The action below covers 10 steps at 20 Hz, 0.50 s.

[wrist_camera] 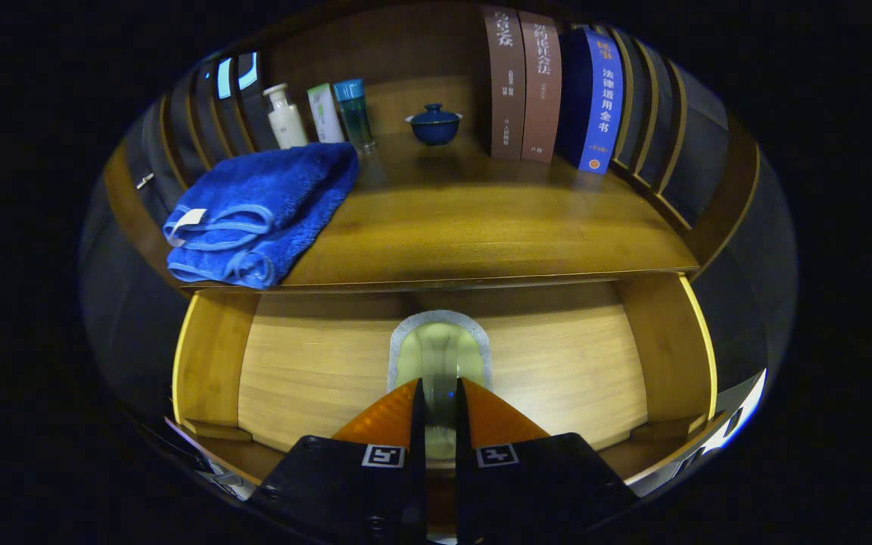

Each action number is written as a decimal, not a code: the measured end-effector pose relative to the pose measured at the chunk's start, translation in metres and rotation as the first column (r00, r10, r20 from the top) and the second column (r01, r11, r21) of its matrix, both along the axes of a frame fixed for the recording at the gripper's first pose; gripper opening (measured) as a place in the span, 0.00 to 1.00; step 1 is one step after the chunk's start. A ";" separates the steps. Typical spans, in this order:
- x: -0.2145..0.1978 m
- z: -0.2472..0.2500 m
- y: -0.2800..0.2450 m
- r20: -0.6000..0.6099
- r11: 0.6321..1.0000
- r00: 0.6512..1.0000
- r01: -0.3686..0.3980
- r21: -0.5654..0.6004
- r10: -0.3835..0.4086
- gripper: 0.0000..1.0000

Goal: Pull open the drawer, take out the items inside it, and place them on the countertop above the cabinet.

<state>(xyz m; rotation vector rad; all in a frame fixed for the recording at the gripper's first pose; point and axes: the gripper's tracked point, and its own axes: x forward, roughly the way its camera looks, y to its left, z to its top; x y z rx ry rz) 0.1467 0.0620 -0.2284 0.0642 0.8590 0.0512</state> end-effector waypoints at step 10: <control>-0.022 0.082 -0.004 0.152 1.000 0.988 0.008 0.015 -0.011 0.19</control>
